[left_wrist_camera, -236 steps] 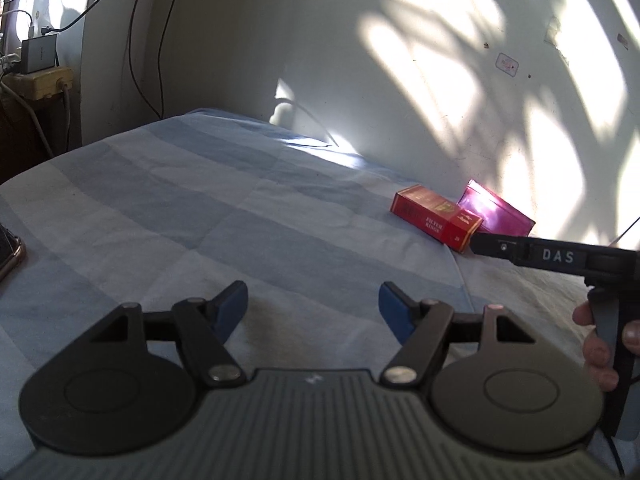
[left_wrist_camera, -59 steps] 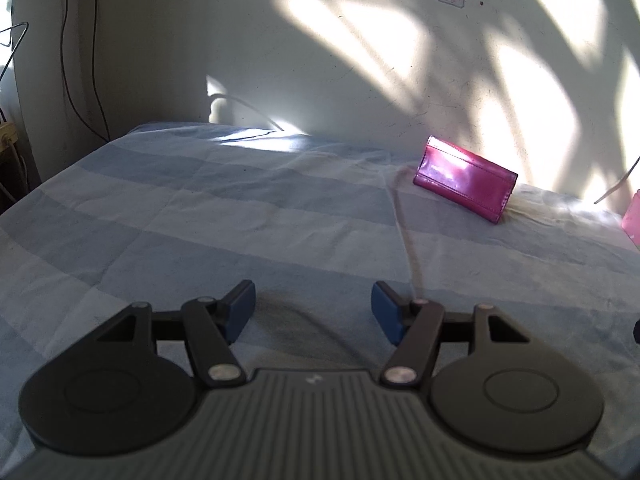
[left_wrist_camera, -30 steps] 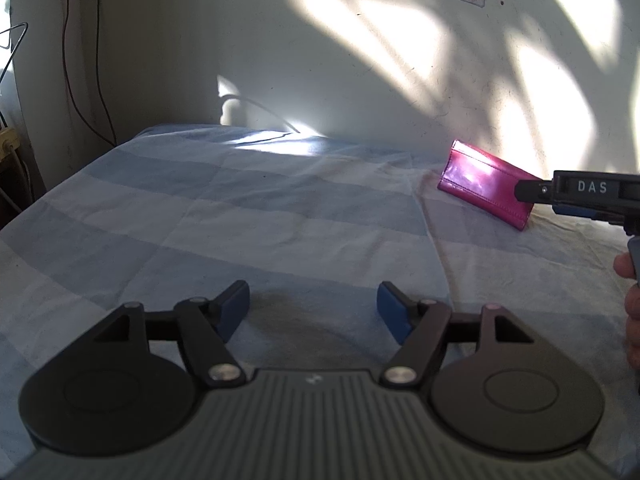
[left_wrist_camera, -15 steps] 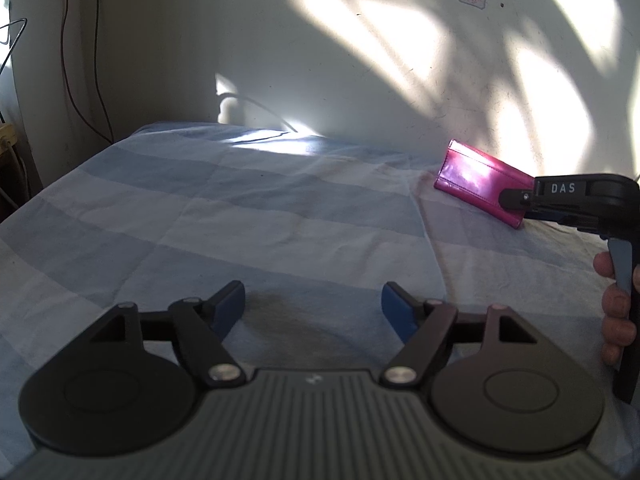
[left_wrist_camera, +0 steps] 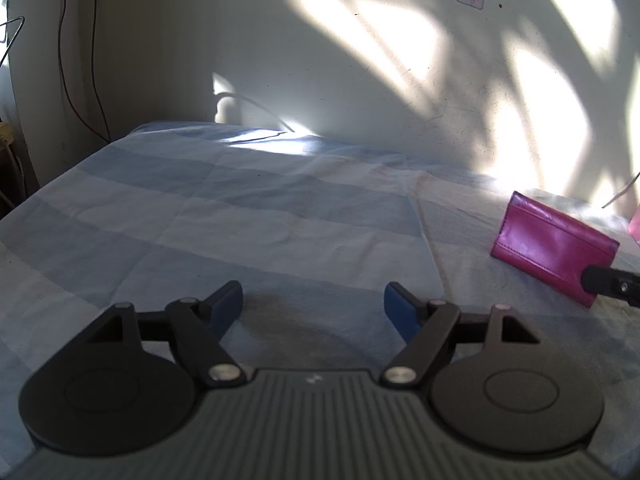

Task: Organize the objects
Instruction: 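Lift the purse with the right gripper and carry it over the tin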

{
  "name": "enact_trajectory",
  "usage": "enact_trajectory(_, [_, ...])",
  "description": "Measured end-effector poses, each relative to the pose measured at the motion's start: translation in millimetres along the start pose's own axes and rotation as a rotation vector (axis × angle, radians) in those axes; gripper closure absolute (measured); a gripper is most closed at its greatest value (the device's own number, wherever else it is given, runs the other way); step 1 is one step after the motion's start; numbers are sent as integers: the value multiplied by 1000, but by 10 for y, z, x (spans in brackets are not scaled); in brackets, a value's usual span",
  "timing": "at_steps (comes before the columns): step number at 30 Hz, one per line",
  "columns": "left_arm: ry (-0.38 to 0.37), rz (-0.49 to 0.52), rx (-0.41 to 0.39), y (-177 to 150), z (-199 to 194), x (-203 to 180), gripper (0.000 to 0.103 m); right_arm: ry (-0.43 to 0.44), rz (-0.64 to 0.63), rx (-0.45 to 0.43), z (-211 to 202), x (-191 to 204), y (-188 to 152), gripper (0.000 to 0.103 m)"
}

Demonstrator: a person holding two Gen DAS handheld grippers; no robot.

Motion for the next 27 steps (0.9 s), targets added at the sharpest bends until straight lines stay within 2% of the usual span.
enact_trajectory(4, [-3, 5, -3, -1, -8, -19, 24, 61, -35, 45, -550, -4, -355, 95])
enact_trajectory(6, [-7, 9, -8, -6, -21, -35, 24, 63, -51, 65, -840, -76, -538, 95])
enact_trajectory(10, [-13, 0, -24, 1, -43, -28, 24, 26, -44, 91, -1340, -302, -841, 95])
enact_trajectory(14, [-2, 1, -50, 20, -69, -27, 24, -36, -10, 71, -1709, -546, -1001, 93])
enact_trajectory(15, [8, 9, -54, 22, -72, -35, 24, -65, 3, 61, -1787, -618, -1030, 90])
enact_trajectory(17, [28, 32, -64, 32, -85, -55, 24, -105, 21, 41, -1887, -723, -1051, 75])
enact_trajectory(19, [44, 59, -80, 42, -114, -90, 24, -120, 49, 11, -1980, -800, -1046, 69])
enact_trajectory(22, [61, 117, -85, 23, -189, -188, 25, -98, 80, -23, -2077, -832, -1042, 68])
enact_trajectory(23, [39, 129, -82, 2, -255, -266, 25, -88, 79, -32, -2098, -819, -1045, 68])
enact_trajectory(25, [-62, 138, -103, -20, -457, -511, 25, -72, 75, -45, -2130, -802, -1062, 68])
enact_trajectory(27, [-205, 155, -144, -31, -747, -857, 25, -60, 75, -48, -2111, -785, -1087, 69])
Point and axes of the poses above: each gripper's, at about its wrist camera, not at the fingertips, and z roughly the way its jaws point, x to its left, y to its top, the point moved 10 cm from there along z, roughly the way its jaws point
